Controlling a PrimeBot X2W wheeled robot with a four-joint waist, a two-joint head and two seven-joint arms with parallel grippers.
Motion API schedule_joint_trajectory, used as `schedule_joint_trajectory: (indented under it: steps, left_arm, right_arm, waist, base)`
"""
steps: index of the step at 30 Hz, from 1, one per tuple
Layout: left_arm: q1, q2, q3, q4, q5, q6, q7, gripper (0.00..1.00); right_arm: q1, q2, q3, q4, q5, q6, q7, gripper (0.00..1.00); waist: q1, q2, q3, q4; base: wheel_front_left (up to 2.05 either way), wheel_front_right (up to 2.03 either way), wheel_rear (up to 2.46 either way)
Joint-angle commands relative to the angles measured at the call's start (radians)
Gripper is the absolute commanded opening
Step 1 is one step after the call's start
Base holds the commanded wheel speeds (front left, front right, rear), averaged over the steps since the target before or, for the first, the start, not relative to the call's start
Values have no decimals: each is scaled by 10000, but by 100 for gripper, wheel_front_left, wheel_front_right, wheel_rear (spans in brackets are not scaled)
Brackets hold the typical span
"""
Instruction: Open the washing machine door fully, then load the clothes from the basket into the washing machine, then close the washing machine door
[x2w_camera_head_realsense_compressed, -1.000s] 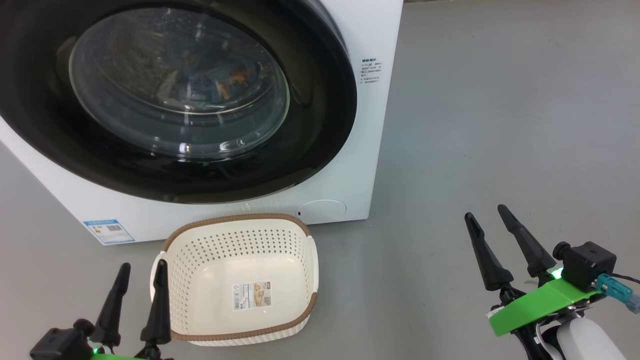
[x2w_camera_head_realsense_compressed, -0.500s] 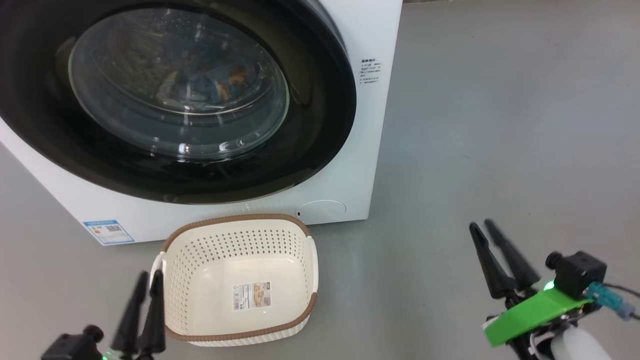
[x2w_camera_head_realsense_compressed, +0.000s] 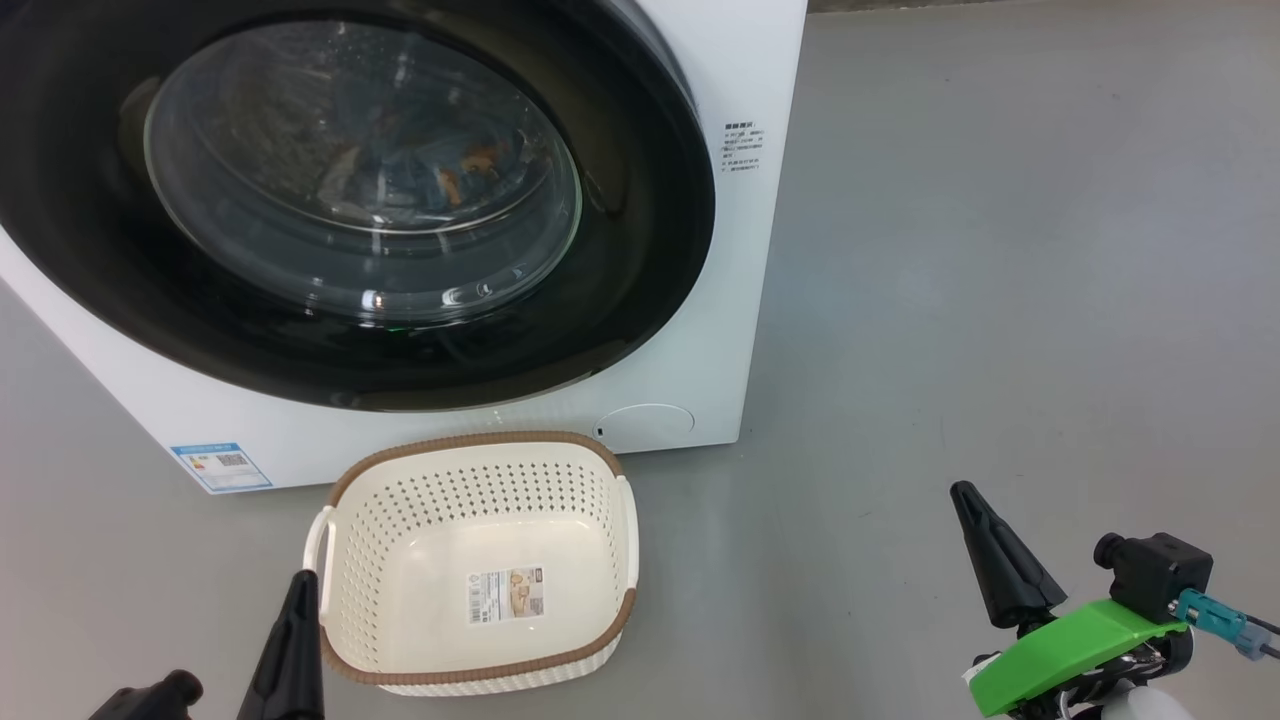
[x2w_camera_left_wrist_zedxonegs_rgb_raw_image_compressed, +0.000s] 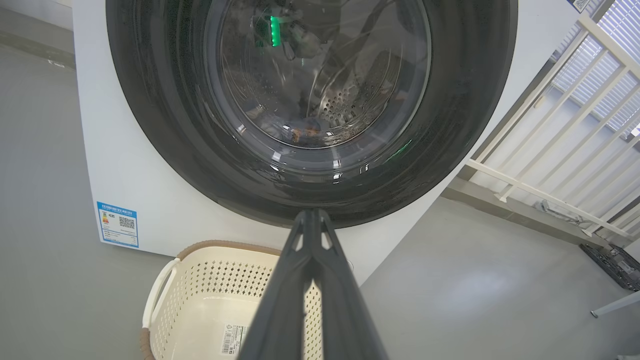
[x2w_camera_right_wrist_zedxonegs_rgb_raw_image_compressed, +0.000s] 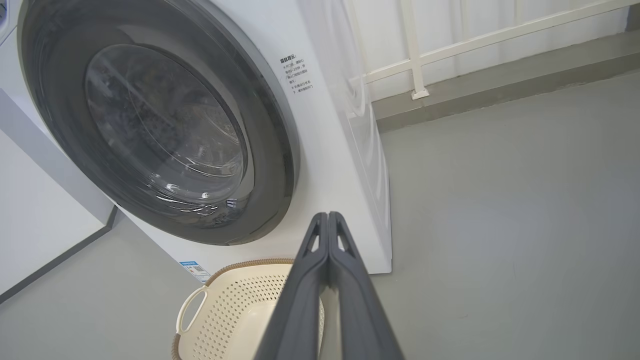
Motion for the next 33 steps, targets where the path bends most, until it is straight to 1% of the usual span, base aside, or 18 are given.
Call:
schedule_joint_trajectory:
  steps: [1,3,11,19,33]
  left_arm:
    - [-270,108,163,-268,-326,72,74,0]
    - [-286,105,193,-280,-515,98,127,0]
    - [-359,90,309,-270,-1265,146,336,0]
    - [-439,78,414,-246,-1923,185,522,0]
    - [-597,48,642,-235,-3332,305,923,0]
  right_arm:
    - [-282,-40,-166,-209,342,-3,82,0]
    - [-281,-23,-200,-204,536,-3,130,0]
    - [-282,40,-325,-182,1314,-5,316,0]
    - [-277,86,-426,-173,2007,-7,471,0]
    - [-264,148,-593,-158,3540,-10,766,0]
  waist:
    - [0,4,-14,8]
    - [0,4,-25,14]
    - [0,-19,-33,39]
    - [0,-19,-63,62]
    - [0,-19,-130,111]
  base:
    - [0,0,0]
    - [0,0,0]
    - [0,0,0]
    - [0,0,0]
    - [0,0,0]
